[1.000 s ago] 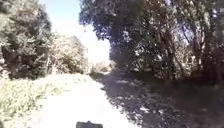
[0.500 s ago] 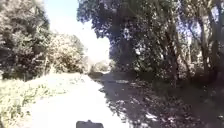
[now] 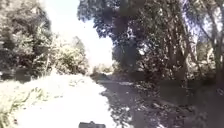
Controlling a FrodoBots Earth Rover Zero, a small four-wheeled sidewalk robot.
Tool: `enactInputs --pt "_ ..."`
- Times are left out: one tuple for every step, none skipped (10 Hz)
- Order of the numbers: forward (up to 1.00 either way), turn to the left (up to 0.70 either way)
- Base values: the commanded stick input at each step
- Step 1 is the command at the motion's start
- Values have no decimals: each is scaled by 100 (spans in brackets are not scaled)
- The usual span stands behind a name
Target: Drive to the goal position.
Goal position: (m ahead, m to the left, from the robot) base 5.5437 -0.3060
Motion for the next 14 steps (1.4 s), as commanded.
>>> enactInputs --pt "50 0" --pt "50 0" --pt "50 0" --pt "50 0" --pt "50 0" --pt "50 0" --pt "50 0" --pt "50 0" --pt "50 0" --pt "50 0" --pt "50 0" --pt "50 0" --pt "50 0" --pt "50 0"
